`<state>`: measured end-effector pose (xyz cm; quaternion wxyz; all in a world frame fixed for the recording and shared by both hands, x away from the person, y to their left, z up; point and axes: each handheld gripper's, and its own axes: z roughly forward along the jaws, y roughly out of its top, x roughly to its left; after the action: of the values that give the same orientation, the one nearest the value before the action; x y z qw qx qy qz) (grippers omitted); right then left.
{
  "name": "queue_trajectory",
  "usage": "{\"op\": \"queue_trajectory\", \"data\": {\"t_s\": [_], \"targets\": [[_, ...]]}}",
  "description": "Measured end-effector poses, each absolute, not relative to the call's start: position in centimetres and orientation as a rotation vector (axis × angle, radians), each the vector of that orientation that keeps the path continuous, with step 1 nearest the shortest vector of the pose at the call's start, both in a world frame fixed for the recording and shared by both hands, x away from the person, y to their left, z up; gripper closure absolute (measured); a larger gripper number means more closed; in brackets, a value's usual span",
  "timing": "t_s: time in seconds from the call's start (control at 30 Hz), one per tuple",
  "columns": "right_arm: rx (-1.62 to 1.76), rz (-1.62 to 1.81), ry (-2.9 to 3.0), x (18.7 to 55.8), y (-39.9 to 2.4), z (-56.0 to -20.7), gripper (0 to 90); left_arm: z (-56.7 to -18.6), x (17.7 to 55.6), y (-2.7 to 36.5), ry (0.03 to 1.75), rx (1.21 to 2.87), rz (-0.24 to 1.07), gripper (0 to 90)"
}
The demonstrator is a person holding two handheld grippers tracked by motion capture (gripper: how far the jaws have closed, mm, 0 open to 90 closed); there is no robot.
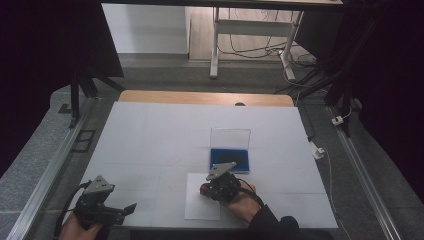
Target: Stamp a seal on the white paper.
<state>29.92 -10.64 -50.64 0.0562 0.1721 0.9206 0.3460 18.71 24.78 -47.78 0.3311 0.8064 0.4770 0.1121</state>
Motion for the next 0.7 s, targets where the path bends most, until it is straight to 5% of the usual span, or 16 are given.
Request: {"op": "queue_trajectory", "data": {"t_s": [0.7], "targets": [[0.515,1.033,2.763,29.4,-10.4,-50.8,80.5,-47.8,18.8,24.7,1.25,2.112,0.289,2.8]]}}
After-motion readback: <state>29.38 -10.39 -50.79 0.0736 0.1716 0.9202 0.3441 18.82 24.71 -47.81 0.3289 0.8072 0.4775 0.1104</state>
